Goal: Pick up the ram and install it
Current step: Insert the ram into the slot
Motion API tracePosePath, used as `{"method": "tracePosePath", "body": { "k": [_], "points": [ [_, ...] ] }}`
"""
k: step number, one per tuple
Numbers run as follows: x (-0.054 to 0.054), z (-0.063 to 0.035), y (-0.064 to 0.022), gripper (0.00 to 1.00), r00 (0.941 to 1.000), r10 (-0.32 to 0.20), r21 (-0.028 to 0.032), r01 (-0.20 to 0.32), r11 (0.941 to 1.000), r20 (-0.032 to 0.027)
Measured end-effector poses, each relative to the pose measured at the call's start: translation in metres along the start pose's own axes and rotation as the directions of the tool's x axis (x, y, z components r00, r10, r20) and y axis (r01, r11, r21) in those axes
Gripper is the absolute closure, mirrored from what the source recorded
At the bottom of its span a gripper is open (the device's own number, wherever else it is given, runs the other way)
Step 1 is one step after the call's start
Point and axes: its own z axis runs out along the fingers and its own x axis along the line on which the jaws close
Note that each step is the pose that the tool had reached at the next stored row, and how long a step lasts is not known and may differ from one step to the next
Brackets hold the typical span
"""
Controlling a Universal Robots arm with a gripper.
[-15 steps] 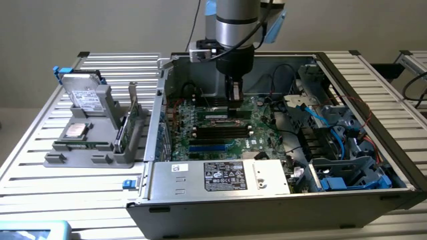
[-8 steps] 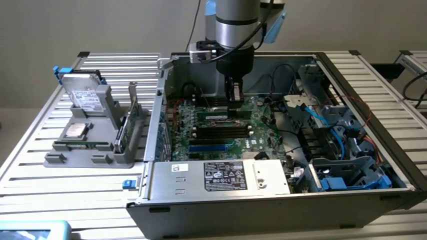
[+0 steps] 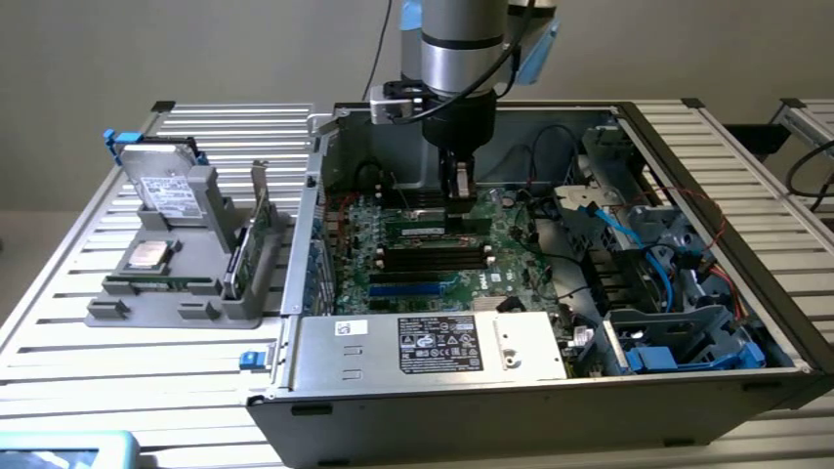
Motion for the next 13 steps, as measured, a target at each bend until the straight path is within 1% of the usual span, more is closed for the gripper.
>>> {"method": "tracePosePath", "body": {
  "k": [4,7,10,13],
  "points": [
    [-0.0002,0.0011,0.0000,0.87,1.0000,0.000,0.0002,0.000,1.0000,0.0004],
    [-0.0002,0.0018,0.0001,0.87,1.0000,0.000,-0.0013,0.000,1.0000,-0.0001],
    [-0.0003,0.0024,0.0001,0.87,1.0000,0.000,-0.0048,0.000,1.0000,-0.0002],
    [-0.0002,0.0024,0.0001,0.87,1.0000,0.000,-0.0049,0.000,1.0000,-0.0001]
  ]
}}
